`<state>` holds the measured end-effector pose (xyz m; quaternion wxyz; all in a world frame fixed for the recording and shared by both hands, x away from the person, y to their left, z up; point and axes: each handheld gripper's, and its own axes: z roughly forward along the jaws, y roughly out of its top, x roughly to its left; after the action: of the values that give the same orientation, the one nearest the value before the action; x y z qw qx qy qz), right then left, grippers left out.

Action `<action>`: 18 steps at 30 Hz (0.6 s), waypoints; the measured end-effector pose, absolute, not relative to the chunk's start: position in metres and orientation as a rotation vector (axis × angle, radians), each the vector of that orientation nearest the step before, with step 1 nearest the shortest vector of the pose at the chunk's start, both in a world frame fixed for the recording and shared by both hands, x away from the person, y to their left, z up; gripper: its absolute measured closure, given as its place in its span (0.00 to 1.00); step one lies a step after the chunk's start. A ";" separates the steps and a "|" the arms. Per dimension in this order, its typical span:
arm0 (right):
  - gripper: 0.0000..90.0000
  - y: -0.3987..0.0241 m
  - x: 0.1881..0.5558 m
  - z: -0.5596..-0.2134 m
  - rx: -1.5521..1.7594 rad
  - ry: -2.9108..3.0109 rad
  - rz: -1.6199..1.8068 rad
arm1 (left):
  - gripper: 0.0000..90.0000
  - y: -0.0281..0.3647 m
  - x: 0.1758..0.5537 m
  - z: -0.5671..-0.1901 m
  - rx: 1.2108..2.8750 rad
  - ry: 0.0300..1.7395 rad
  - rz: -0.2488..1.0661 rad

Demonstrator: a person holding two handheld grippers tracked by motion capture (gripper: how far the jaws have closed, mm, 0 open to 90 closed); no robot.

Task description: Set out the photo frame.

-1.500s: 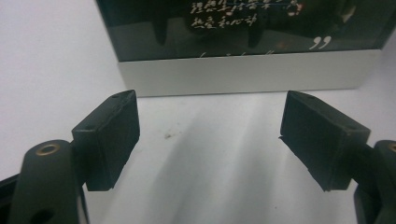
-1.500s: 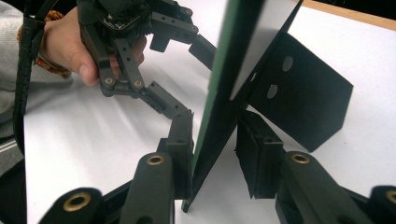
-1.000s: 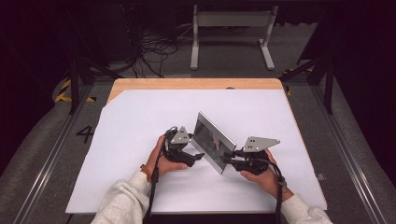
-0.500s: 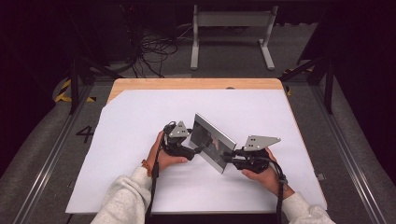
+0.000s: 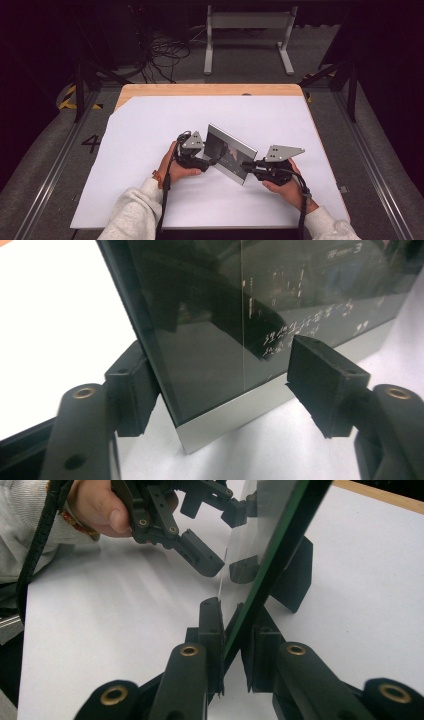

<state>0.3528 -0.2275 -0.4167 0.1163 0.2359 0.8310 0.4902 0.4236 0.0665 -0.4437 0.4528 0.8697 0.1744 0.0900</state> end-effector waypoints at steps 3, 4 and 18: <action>0.91 -0.227 0.352 -0.417 0.694 2.425 1.434 | 0.42 0.070 0.423 -0.443 2.150 0.436 0.220; 0.91 -0.227 0.352 -0.417 0.692 2.423 1.435 | 0.43 0.071 0.423 -0.442 2.157 0.435 0.220; 0.86 -0.226 0.351 -0.417 0.715 2.404 1.415 | 0.53 0.077 0.417 -0.439 2.184 0.436 0.241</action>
<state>0.3511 -0.2255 -0.4173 0.1305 0.2462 0.8278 0.4870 0.4171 0.0768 -0.4395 0.4355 0.8776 0.1753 0.0969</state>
